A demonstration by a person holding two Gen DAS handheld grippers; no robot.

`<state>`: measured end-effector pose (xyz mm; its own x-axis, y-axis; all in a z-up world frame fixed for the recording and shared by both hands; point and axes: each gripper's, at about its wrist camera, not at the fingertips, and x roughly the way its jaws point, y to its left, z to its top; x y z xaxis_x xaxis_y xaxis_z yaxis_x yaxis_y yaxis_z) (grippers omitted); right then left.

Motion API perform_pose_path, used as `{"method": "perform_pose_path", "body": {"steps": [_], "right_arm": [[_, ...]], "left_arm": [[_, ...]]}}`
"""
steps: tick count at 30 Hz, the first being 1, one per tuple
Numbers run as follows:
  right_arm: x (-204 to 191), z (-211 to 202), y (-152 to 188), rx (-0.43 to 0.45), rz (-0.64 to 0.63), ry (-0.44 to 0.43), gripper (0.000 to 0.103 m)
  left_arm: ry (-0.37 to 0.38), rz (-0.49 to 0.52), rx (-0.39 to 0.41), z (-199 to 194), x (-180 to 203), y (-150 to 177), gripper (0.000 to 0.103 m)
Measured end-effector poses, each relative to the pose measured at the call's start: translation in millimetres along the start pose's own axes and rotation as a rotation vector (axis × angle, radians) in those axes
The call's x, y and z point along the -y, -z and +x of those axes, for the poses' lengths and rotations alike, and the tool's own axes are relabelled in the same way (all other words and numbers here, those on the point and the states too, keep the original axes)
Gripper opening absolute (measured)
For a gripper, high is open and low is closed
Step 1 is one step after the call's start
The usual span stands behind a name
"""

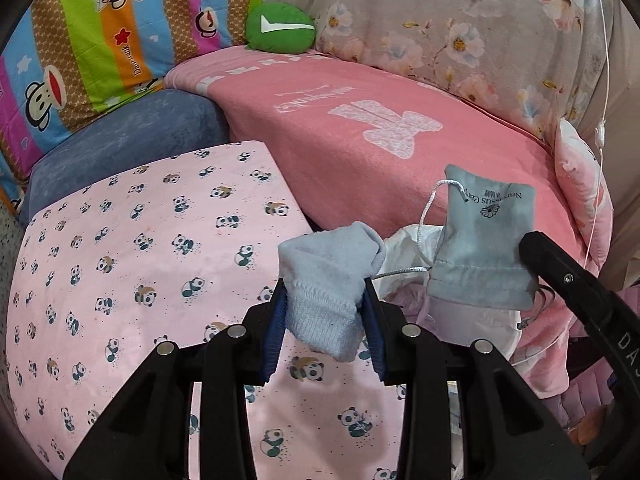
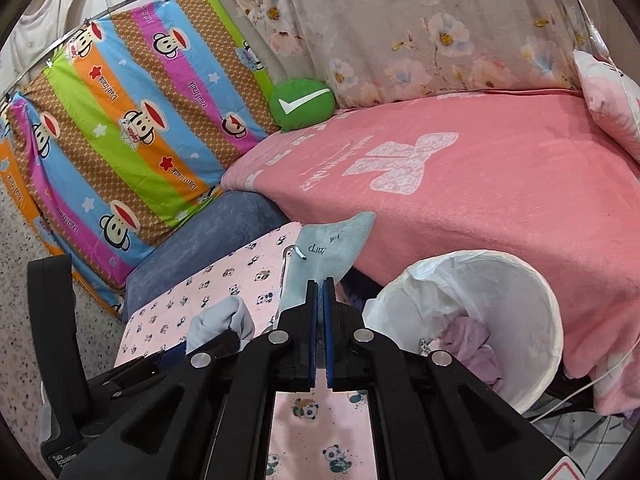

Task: Collect trash
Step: 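Carry the sock and drawstring bag over the bin and open both tools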

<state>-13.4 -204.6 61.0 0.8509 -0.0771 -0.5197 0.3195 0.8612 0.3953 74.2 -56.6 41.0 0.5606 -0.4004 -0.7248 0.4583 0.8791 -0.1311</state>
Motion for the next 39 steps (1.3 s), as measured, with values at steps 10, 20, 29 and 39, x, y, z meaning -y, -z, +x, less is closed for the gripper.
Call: {"method": "perform_pose_path", "body": {"steps": [10, 20, 29, 39], "right_arm": [[52, -22, -13, 0.027, 0.053, 0.045, 0.004], [88, -31, -15, 0.033, 0.084, 0.083, 0.004], [111, -28, -17, 0.021, 0.096, 0.103, 0.004], [121, -15, -18, -0.002, 0.097, 0.114, 0.012]], "left_arm": [[0.04, 0.08, -0.009, 4, 50, 1, 0.034], [0.073, 0.144, -0.019, 10, 87, 1, 0.035], [0.091, 0.164, -0.043, 22, 103, 1, 0.039], [0.062, 0.152, -0.001, 20, 103, 0, 0.085]]}}
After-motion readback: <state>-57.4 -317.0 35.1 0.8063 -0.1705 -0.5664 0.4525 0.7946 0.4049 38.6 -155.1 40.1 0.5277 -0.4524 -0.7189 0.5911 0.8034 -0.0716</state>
